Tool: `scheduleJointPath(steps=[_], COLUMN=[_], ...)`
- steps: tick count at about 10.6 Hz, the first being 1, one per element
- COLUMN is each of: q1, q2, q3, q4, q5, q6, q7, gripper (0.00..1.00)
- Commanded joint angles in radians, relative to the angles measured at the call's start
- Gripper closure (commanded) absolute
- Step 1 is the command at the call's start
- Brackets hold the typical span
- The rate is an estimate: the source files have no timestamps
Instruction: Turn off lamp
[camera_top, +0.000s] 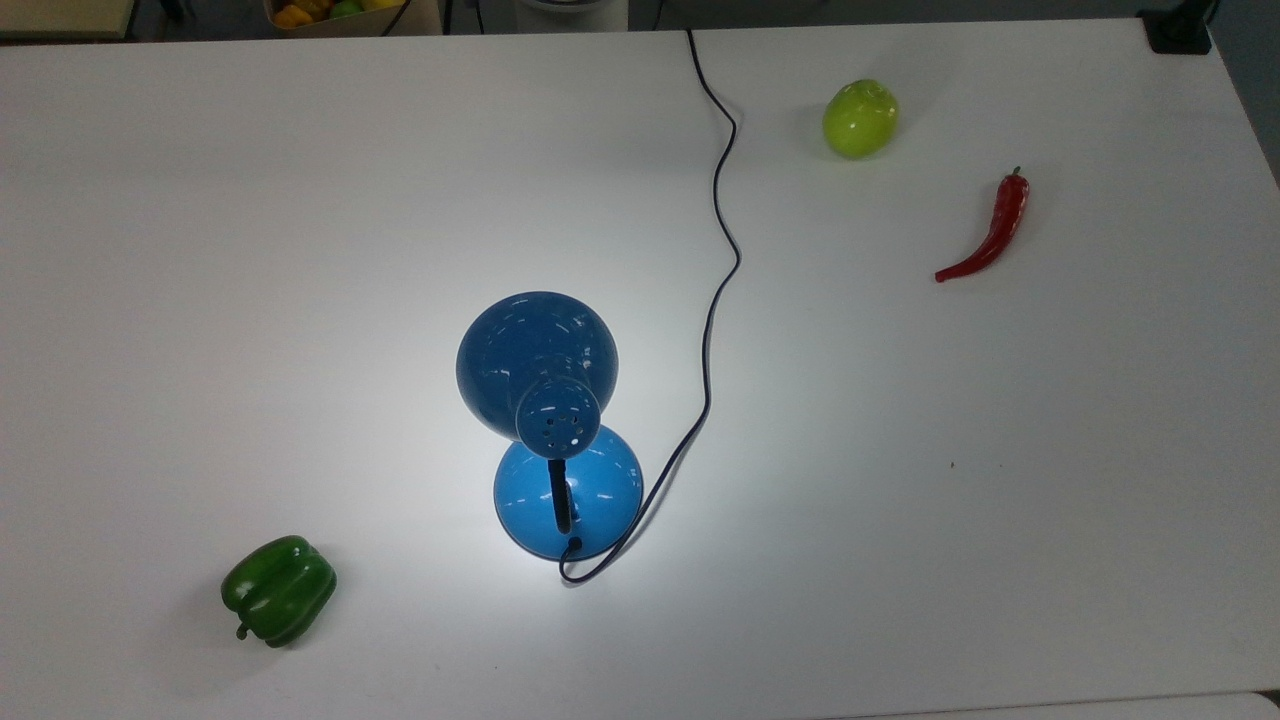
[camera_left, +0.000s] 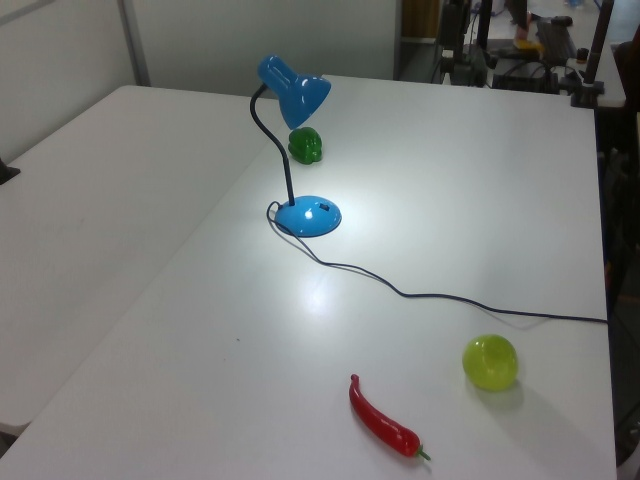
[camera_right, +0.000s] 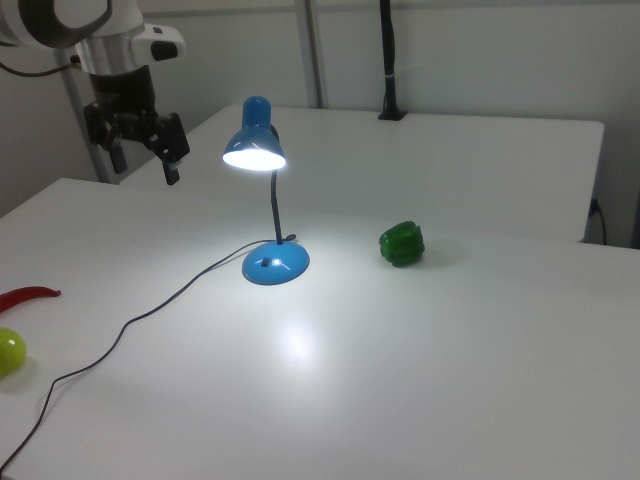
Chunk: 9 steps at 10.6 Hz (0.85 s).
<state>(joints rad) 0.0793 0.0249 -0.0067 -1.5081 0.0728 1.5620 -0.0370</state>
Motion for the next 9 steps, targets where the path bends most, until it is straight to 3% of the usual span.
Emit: scheduleJointPath(steps=[1,9], q1=[0.031,0.030], q2=[-0.028,-0.033], q3=[-0.013,-0.015], q4=[-0.059,-0.063], q5=[-0.001,-0.001], q6=[0.029,0.029], q7=[-0.018,-0.034], gripper=[0.00,0.00])
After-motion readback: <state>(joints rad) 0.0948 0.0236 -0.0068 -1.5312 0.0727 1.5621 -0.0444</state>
